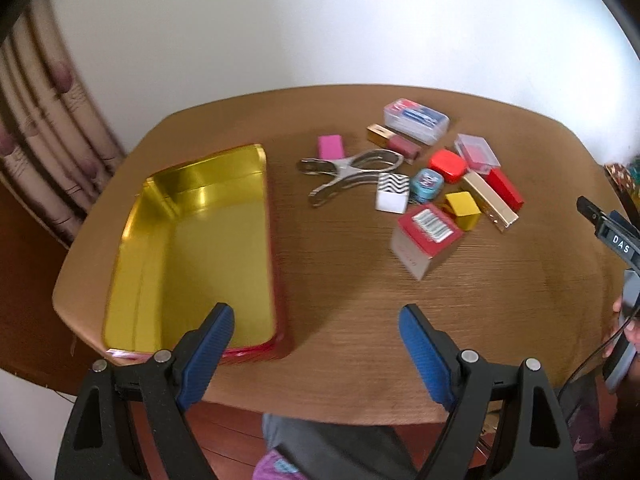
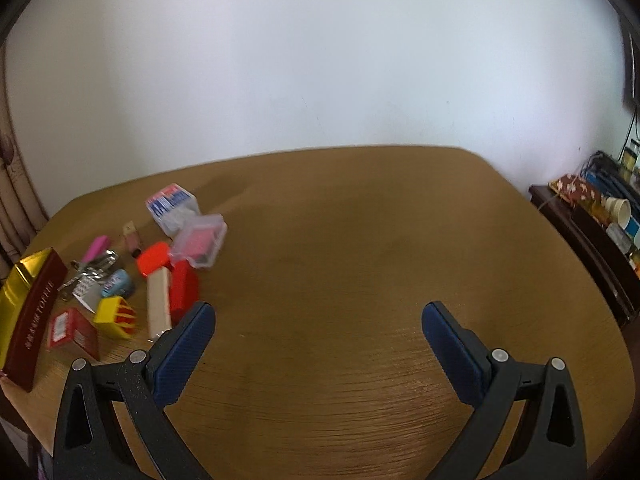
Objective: Organize rigid objects
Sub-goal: 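Move the left tool toward the red barcode box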
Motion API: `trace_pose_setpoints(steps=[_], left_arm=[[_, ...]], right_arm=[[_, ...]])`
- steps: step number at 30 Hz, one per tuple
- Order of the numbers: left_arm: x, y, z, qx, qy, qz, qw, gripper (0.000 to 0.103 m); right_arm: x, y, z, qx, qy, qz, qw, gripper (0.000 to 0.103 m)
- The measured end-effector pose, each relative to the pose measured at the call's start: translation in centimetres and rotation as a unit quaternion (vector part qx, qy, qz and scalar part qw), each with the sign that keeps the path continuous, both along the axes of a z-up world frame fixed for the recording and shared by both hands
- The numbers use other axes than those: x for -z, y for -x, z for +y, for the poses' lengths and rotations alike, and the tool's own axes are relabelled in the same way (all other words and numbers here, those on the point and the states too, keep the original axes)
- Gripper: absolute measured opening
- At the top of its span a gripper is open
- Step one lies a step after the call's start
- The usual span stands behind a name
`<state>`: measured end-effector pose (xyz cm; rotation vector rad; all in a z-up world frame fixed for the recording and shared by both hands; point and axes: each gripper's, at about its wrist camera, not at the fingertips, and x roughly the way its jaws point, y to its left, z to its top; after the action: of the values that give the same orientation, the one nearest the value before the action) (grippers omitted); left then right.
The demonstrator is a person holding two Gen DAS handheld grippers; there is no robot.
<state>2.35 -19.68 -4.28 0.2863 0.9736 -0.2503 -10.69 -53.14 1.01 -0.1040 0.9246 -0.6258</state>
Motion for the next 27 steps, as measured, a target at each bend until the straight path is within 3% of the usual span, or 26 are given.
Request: trace_pose_setpoints(steps=[10,27], left_arm=[[1.6,-3.1,-4.0,0.006,0.037,0.071,0.9967,0.087],[3.4,-6.4,-6.6,-0.021,0.061,0.115,0.9912,0.087]], right_arm=[[0.9,0.4,-2.5,0.016,-0.029,0.01,0.999,0.103],[1.6,0.0,-2.7,0.003,-0.067,0.013,0.998,0.103]])
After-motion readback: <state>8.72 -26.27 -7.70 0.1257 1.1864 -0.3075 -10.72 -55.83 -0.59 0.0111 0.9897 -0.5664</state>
